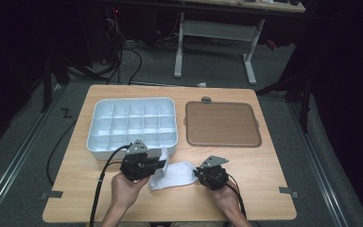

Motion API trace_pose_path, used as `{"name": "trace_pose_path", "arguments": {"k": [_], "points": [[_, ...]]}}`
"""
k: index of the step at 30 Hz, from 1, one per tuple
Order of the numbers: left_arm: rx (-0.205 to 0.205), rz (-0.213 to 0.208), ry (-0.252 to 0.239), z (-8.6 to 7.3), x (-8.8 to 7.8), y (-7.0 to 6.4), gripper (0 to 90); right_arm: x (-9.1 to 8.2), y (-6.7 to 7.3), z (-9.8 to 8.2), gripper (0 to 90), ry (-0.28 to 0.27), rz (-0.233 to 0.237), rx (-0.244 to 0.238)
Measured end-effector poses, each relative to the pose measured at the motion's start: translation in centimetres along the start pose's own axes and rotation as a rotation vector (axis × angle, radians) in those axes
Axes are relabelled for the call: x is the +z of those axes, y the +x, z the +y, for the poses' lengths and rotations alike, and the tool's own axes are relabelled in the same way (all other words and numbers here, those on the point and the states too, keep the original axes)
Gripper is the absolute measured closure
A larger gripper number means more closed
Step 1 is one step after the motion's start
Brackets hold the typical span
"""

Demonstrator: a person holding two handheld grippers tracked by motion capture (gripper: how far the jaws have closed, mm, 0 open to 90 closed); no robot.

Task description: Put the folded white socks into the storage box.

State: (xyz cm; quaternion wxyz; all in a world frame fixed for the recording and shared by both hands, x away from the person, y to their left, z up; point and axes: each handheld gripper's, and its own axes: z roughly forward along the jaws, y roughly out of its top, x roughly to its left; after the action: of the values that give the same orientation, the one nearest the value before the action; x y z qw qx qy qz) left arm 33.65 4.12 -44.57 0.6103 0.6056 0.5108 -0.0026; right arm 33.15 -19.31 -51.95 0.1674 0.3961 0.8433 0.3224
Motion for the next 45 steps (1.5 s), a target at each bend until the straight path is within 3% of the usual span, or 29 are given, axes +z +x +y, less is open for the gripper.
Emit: {"name": "trace_pose_path", "arguments": {"k": [16,45], "points": [[0.023,0.001,0.06,-1.5,1.7,-0.4,81.5,0.5,1.8,0.3,82.6,-0.016,0.02,-0.001],[0.067,0.031,0.167,-4.5,5.1,-0.1,81.1,0.7,2.3,0.4,82.3,-0.015,0.035,-0.003]]}}
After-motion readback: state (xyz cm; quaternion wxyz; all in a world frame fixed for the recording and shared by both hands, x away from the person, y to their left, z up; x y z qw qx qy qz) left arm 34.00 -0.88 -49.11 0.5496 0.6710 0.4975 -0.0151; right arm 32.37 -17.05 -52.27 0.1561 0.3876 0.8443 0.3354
